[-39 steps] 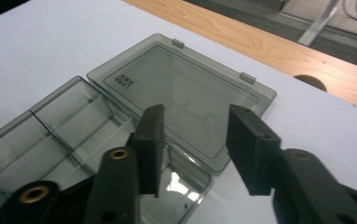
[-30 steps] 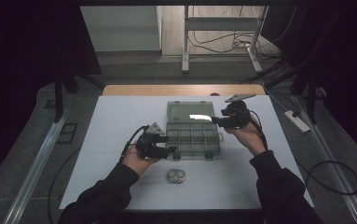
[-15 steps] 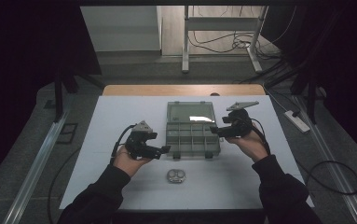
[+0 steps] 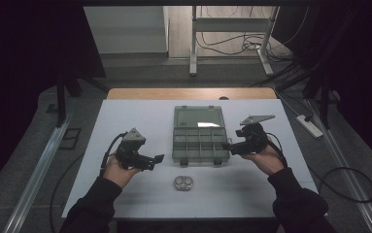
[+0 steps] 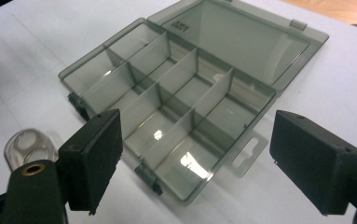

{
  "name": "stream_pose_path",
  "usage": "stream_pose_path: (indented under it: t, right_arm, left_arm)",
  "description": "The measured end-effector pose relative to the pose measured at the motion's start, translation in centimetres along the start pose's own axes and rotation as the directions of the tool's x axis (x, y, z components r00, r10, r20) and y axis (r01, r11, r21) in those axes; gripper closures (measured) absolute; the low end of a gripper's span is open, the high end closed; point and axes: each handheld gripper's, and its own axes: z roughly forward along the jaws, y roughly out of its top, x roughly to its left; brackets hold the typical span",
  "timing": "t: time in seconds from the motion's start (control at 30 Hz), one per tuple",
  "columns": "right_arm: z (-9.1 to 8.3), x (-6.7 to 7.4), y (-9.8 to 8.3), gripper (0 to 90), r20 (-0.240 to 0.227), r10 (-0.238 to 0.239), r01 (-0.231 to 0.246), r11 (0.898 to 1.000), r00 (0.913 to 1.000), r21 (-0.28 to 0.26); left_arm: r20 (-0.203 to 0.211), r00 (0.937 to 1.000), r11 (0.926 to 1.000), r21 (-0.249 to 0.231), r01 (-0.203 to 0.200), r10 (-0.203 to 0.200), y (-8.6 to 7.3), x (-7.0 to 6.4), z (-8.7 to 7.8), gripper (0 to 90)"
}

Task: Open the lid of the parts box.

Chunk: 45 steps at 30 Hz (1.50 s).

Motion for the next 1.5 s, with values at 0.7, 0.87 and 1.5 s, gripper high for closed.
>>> stream_pose_path:
  t: [0.7,0.87,1.5]
  right_arm:
    - [-2.4,0.8,-3.3,4.8,-0.006,0.012,-0.012,1.0,0.9999,0.015]
    - [-3.3,1.0,-4.3,0.5,0.011,0.021,-0.021,1.0,0.9997,0.02]
    - [-6.8,0.7,-7.8,0.0,0.049,0.064,-0.065,0.998,0.9967,0.025]
  left_arm:
    - [-0.018,0.9973,0.9967,-0.041,0.07,-0.071,-3.3,1.0,-3.5,0.0]
    - [-0.017,0.9963,0.9954,-0.046,0.084,-0.085,-4.0,1.1,-4.1,0.0]
    - [-0.029,0.9932,0.992,-0.06,0.111,-0.113,-6.3,0.8,-6.5,0.0]
